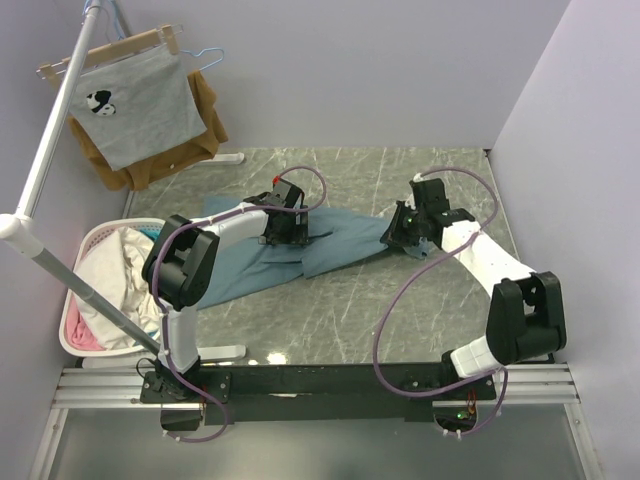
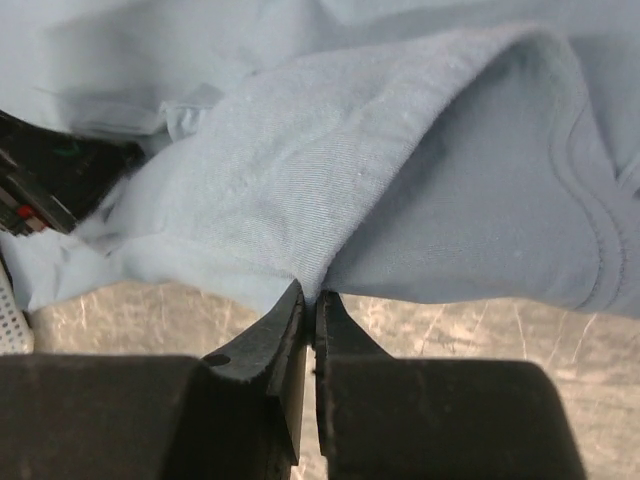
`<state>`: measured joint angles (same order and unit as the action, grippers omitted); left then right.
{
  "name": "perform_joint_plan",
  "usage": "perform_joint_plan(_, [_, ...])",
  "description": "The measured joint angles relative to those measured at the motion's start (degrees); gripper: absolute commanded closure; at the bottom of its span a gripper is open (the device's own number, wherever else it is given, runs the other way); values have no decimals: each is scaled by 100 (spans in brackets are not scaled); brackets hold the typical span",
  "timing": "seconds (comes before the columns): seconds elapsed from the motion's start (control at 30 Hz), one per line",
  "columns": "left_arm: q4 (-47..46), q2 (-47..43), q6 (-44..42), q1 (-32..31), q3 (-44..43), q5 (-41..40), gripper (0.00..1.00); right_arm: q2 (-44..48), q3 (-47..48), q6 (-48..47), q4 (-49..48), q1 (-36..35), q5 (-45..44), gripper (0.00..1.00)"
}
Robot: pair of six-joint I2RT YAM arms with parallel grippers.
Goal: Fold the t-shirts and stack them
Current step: Fold the flattened tshirt in 1/3 of the way
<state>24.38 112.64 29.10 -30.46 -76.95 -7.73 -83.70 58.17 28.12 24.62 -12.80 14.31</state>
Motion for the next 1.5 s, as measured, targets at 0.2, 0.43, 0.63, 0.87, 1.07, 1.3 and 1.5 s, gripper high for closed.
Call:
perform_joint_plan(0.2, [4, 0, -48, 0, 0, 15, 12, -321, 0, 59, 144, 9, 378, 76])
perform_joint_plan(0.43, [13, 0, -92, 0, 0, 20, 12, -879, -68, 57, 35, 7, 831, 95])
perform_joint_plan(0.63, [28, 2, -98, 0, 0, 17, 12, -896, -229, 50, -57, 7, 1200, 100])
perform_joint_plan(0.87, [31, 2, -101, 2, 0, 26, 12, -173, -612, 118, 33, 11, 1360, 54])
perform_joint_plan(1.07, [28, 2, -101, 4, 0, 37, 12, -210, -562, 240, -365, 46, 1056, 49])
perform_joint_plan(1.3, [28, 0, -101, 7, 0, 35, 12, -1069, -439, 223, -660, 33, 999, 54])
perform_joint_plan(1.5, [31, 2, -103, 7, 0, 33, 13, -953, -614, 138, -625, -122, 1204, 48])
